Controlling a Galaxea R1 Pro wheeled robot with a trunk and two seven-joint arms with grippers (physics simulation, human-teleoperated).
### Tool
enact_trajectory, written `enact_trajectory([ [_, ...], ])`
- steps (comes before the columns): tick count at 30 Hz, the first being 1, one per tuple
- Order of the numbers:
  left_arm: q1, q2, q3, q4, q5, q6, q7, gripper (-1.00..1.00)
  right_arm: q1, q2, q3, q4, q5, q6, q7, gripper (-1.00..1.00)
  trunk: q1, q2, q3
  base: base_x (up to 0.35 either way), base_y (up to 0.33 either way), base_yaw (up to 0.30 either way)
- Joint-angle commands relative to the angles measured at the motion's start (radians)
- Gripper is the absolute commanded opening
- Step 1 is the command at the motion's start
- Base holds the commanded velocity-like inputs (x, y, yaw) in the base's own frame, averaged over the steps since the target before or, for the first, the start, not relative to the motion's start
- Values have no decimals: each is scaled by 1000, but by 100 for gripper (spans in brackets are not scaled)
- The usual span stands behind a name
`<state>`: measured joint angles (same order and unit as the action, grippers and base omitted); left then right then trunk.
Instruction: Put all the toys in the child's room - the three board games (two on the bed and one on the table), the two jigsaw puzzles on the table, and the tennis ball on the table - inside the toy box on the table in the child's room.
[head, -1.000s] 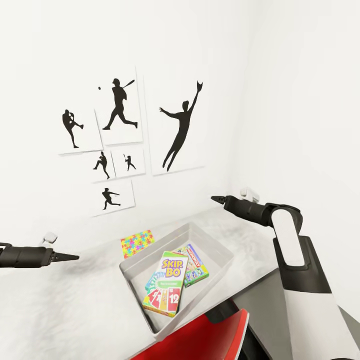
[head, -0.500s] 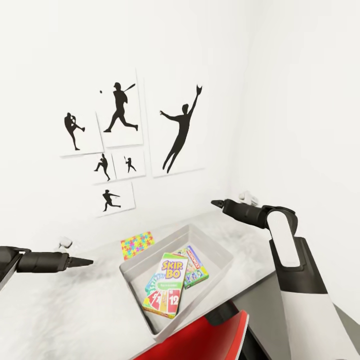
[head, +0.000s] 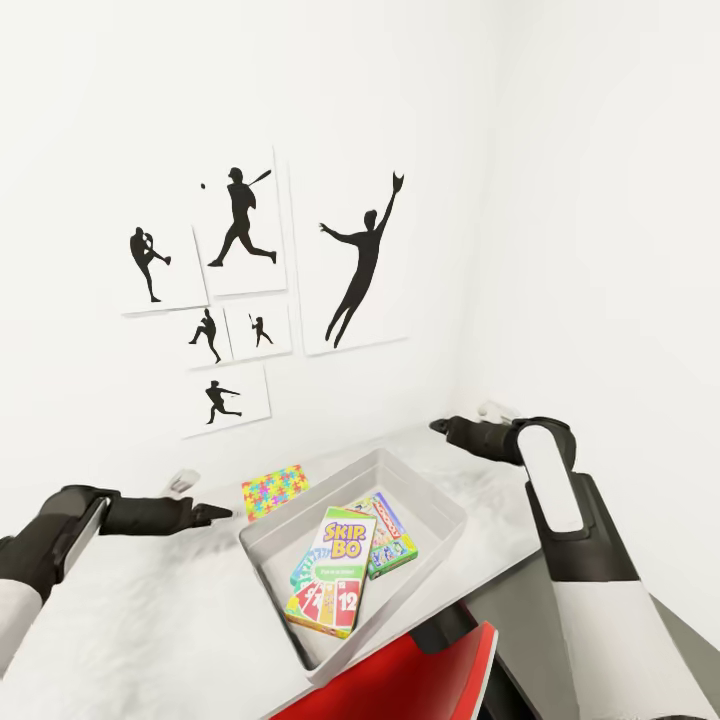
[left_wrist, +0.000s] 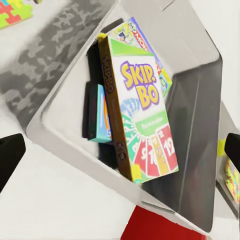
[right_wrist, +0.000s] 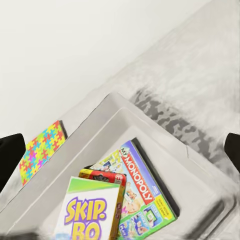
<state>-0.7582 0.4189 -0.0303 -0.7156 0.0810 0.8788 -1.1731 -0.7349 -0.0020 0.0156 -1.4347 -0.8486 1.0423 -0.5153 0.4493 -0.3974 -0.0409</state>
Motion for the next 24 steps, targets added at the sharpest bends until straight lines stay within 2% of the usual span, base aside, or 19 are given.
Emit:
enact_trajectory([
  [1, -1, -8, -1, -2, 7, 14, 14, 100, -3, 0, 8, 11, -9, 2, -21, 100, 1, -3, -2, 0, 0, 0],
  [2, -1, -22, 3, -3, 6, 21, 42, 100, -10, 0, 19, 37, -9, 2, -43, 100, 1, -3, -2, 0, 0, 0],
  [6, -1, -46, 8, -6, 5, 28, 103, 100, -32, 0, 33, 88, -9, 3, -80, 100, 1, -3, -2, 0, 0, 0],
  [9, -1, -75, 10, -6, 5, 33, 171, 100, -65, 0, 42, 154, -9, 4, -106, 100, 1, -3, -2, 0, 0, 0],
  [18, -1, -148, 16, -1, 10, 34, 346, 100, -163, 1, 95, 325, -8, 4, -120, 100, 1, -3, -2, 0, 0, 0],
  [21, 0, -171, 46, 5, 12, 33, 402, 100, -191, 2, 113, 358, -8, 4, -121, 100, 1, -3, -2, 0, 0, 0],
  [23, 0, -196, 100, 16, 12, 32, 465, 100, -214, 2, 131, 400, -7, 4, -121, 100, 1, -3, -2, 0, 0, 0],
  [24, 0, -203, 114, 18, 12, 31, 481, 100, -220, 3, 135, 415, -7, 3, -121, 100, 1, -3, -2, 0, 0, 0],
])
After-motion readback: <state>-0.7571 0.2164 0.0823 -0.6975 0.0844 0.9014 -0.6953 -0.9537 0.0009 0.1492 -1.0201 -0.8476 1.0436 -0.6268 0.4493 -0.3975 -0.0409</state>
